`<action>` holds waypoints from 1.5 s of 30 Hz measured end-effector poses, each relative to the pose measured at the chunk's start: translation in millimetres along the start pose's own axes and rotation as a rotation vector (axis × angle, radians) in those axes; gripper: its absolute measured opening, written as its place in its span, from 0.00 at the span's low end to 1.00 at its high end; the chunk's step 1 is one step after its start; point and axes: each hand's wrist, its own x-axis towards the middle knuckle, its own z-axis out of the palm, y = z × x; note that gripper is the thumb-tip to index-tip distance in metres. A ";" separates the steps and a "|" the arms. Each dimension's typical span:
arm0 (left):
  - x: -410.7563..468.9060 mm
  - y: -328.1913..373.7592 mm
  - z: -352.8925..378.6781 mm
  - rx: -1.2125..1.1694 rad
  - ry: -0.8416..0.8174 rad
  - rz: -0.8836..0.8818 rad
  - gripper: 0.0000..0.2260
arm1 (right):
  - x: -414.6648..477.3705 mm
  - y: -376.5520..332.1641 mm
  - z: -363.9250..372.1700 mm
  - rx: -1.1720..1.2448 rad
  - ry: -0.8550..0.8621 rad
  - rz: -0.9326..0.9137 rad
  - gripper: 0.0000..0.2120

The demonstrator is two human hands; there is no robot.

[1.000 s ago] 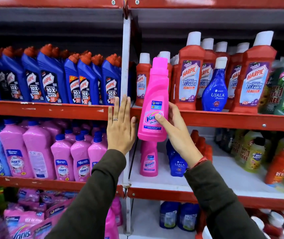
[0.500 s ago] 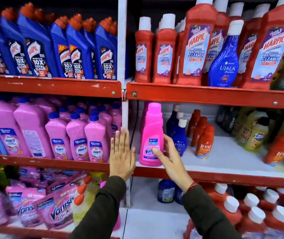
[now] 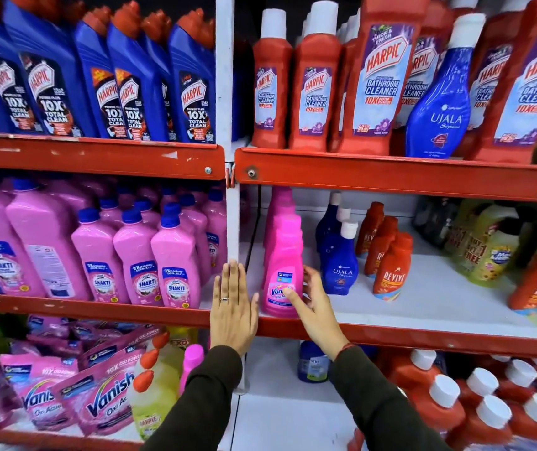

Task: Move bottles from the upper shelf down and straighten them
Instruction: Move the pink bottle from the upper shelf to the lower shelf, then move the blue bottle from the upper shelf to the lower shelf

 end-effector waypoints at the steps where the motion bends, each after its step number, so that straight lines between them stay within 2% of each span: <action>1: -0.2 0.1 0.2 0.003 -0.002 0.001 0.29 | 1.7 1.2 0.7 -0.001 0.000 0.003 0.22; 10: -0.2 -1.5 1.5 0.008 -0.017 -0.001 0.29 | 3.5 5.0 3.0 -0.109 -0.020 -0.029 0.24; 15: -0.2 0.4 -0.7 0.033 -0.015 0.002 0.33 | -0.9 4.2 2.0 -0.145 -0.020 -0.039 0.25; 21: -2.7 4.9 -6.4 0.045 -0.091 -0.060 0.32 | -11.9 -5.1 -2.1 -0.224 0.000 -0.050 0.31; 23: -2.5 13.7 -13.1 0.030 -0.086 -0.063 0.32 | -18.5 -8.6 -9.0 -0.374 0.092 -0.112 0.30; 26: 9.5 34.6 -24.0 -0.031 -0.067 -0.023 0.32 | -21.0 -13.3 -24.1 -0.592 0.286 -0.315 0.27; 30: 44.2 69.2 -40.1 -0.098 -0.007 0.019 0.31 | -17.5 -34.2 -48.6 -0.710 0.408 -0.468 0.27; 38: 136.4 127.4 -81.5 -0.158 0.142 0.097 0.31 | -5.0 -105.4 -103.0 -0.822 0.596 -0.652 0.28; 43: 190.0 148.9 -106.2 -0.135 0.196 0.090 0.28 | 9.9 -161.3 -136.7 -0.741 0.724 -0.791 0.27; 45: 204.1 151.4 -108.4 -0.127 0.199 0.092 0.28 | 21.9 -182.6 -150.4 -0.699 0.718 -0.771 0.26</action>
